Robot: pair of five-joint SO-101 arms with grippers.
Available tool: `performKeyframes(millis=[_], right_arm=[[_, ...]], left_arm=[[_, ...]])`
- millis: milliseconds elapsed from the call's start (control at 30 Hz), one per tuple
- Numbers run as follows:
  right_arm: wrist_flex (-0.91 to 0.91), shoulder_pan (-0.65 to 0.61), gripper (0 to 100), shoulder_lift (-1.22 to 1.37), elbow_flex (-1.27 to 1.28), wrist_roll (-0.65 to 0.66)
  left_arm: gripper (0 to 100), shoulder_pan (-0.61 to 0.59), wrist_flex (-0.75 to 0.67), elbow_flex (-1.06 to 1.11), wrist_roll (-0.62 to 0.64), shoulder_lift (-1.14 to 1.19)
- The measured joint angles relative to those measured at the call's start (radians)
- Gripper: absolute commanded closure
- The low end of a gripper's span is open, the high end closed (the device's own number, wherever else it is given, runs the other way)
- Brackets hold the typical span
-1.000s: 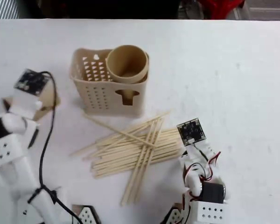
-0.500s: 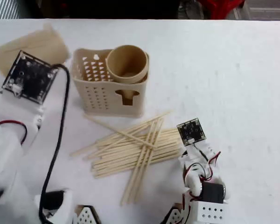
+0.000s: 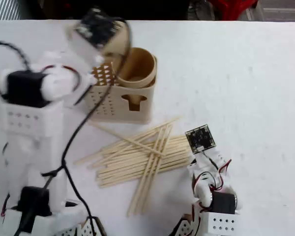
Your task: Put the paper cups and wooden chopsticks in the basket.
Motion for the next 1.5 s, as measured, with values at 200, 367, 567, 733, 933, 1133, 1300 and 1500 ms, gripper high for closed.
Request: performKeyframes(millis=[200,367,567,733,933,1133,1300,1500], right_arm=[[0.000,-0.009,97.4,0.000,0.000,0.000],[0.000,-0.009,97.4,0.000,0.000,0.000],[0.000,-0.009,97.4,0.000,0.000,0.000],[0.000,-0.014,97.4,0.000,0.000,0.000],[0.000,-0.012,97.4,0.000,0.000,0.000],[0.000,-0.012,97.4,0.000,0.000,0.000],[0.000,-0.012,97.4,0.000,0.000,0.000],[0.000,-0.012,97.4,0.000,0.000,0.000]], left_arm=[[98,0.100,0.000,-0.009,-0.054,0.020],[98,0.098,0.005,0.031,-0.103,0.018],[87,0.089,0.005,0.068,-0.169,0.020],[84,0.052,0.005,0.068,-0.203,0.020],[84,0.051,0.005,0.043,-0.204,0.020],[84,0.058,-0.003,-0.046,-0.143,0.020],[84,0.126,-0.032,-0.063,-0.061,0.048],[84,0.135,-0.114,-0.064,0.112,0.160]])
